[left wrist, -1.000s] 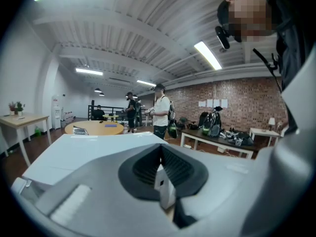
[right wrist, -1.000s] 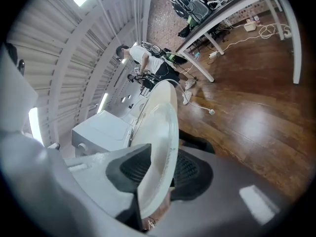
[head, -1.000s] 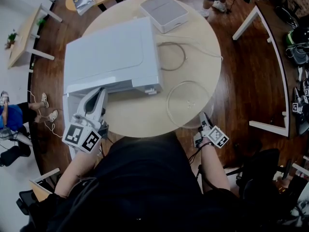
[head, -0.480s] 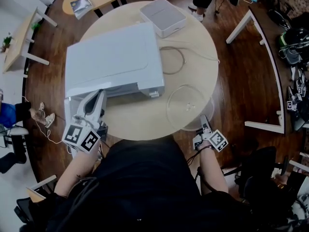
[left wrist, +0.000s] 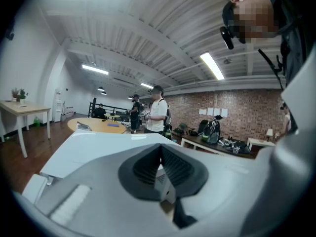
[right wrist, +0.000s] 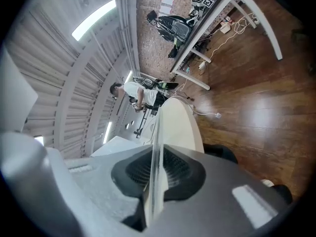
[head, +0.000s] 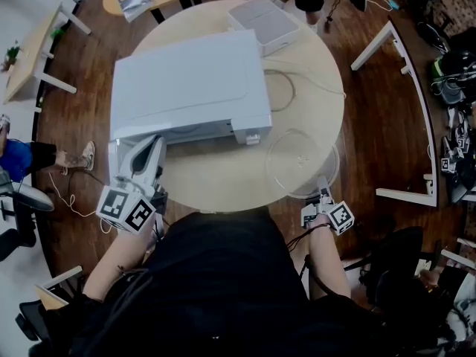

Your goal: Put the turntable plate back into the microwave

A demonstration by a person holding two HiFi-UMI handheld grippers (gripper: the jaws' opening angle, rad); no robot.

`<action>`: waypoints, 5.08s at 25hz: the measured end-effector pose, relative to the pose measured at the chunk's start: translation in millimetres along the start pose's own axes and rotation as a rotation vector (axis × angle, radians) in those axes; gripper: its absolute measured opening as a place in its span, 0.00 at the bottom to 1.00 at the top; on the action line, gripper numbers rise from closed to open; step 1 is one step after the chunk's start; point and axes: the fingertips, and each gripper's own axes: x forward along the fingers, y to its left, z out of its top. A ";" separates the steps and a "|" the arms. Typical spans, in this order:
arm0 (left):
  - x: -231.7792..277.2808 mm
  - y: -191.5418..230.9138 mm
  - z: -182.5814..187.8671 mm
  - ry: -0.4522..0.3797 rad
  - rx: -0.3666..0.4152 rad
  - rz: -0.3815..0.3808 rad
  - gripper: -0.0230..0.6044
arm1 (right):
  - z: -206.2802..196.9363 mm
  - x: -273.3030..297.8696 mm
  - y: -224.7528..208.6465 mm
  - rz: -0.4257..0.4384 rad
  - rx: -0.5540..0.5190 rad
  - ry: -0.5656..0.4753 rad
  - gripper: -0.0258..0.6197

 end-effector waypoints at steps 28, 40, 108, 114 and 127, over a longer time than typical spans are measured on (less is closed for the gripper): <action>-32.1 8.5 -0.2 -0.033 -0.020 -0.036 0.05 | -6.6 -38.9 27.1 0.095 0.223 -0.219 0.09; -55.3 32.5 -0.5 -0.029 -0.047 -0.043 0.05 | -20.4 -43.9 57.2 0.180 0.242 -0.271 0.09; -88.6 42.8 -16.6 -0.081 -0.065 -0.134 0.05 | -76.6 -86.4 108.5 0.280 0.267 -0.284 0.09; -94.8 43.5 -18.3 -0.084 -0.062 -0.142 0.05 | -89.0 -86.4 116.0 0.300 0.274 -0.268 0.09; -104.0 47.5 -14.8 -0.091 -0.075 -0.161 0.05 | -114.3 -89.9 130.1 0.327 0.246 -0.213 0.09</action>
